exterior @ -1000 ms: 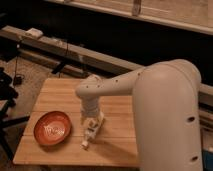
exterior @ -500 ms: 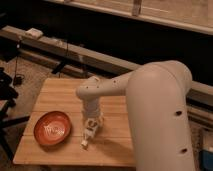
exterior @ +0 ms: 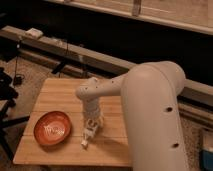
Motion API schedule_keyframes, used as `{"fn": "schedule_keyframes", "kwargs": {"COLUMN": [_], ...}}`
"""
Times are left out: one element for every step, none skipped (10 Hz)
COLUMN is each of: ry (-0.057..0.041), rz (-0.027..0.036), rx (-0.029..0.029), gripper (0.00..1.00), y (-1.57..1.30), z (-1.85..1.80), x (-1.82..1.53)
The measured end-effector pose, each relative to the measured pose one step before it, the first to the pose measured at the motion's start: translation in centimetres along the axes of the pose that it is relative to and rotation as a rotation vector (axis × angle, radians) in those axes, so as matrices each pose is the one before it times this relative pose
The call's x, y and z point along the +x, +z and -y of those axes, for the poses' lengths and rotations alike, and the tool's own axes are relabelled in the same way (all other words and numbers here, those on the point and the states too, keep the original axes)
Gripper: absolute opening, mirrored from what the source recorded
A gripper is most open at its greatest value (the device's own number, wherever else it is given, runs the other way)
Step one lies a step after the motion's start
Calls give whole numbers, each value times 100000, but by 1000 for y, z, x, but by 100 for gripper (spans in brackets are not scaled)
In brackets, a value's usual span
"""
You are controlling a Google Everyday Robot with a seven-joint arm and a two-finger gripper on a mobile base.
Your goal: Place the bottle in the ceramic bowl
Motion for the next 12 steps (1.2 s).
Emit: {"fn": "schedule_keyframes", "kwargs": {"ry": [-46, 145, -176, -827, -1640, -2959, -2993, -6011, -6810, -6927, -5584, -8412], "rz": [-480, 517, 528, 487, 1183, 1547, 1121, 1214, 450, 14, -28, -565], "rx": [531, 54, -14, 219, 169, -252, -341, -186, -800, -650, -727, -1208], "gripper": [50, 36, 29, 20, 9, 1, 0, 0, 0, 0, 0, 0], "y": [209, -322, -628, -900, -1535, -1870, -1576, -2204, -1679, -1122, -612, -710], "z": [-53, 137, 51, -1, -100, -381, -413, -961, -1971, -2206, -1890, -2887], "x": [-22, -101, 27, 238, 393, 431, 365, 499, 422, 192, 9, -78]}}
